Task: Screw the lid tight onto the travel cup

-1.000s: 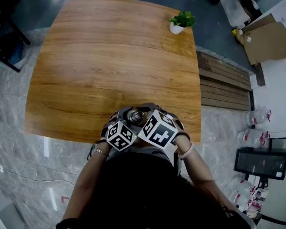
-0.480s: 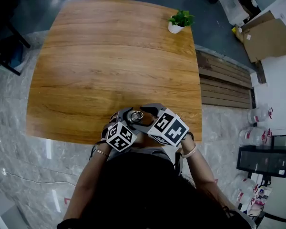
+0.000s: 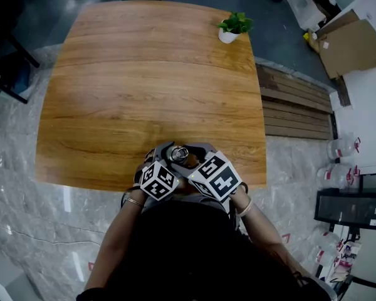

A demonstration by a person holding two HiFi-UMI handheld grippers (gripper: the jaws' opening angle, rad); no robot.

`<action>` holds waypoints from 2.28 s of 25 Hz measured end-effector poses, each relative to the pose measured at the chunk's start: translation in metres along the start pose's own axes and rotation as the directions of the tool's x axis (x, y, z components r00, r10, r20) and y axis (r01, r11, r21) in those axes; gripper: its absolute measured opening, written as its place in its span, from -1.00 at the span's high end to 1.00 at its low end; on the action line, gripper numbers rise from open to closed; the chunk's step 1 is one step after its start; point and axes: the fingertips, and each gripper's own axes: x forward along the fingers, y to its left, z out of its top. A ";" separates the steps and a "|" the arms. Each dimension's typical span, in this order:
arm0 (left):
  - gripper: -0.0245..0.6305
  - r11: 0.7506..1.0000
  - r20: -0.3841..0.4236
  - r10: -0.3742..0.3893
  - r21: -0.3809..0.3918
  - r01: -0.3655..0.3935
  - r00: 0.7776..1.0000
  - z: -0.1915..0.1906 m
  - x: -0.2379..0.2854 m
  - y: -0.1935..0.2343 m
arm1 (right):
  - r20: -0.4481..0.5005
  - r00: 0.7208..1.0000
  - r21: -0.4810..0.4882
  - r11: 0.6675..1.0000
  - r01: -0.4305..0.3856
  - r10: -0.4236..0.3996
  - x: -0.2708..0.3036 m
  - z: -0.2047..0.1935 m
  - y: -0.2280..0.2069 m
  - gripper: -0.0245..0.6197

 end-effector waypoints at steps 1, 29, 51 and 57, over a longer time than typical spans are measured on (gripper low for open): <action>-0.30 1.000 -0.001 0.002 0.001 -0.002 1.000 0.000 0.000 0.000 | 0.006 1.000 0.009 1.000 0.014 -0.014 0.000 0.000 0.000 0.13; -0.30 1.000 0.000 0.023 -0.020 -0.023 1.000 0.001 0.001 0.001 | -0.010 0.999 -0.070 0.996 0.047 -0.048 -0.002 -0.002 0.001 0.17; -0.30 0.992 0.046 -0.028 -0.126 0.034 0.999 0.004 -0.003 0.008 | 0.071 0.995 -0.142 0.987 0.079 -0.069 0.006 0.012 -0.002 0.16; -0.30 0.975 0.128 -0.204 -0.056 0.213 0.971 0.048 -0.043 -0.003 | 0.168 0.973 -0.178 0.976 -0.128 0.158 -0.035 0.042 0.023 0.15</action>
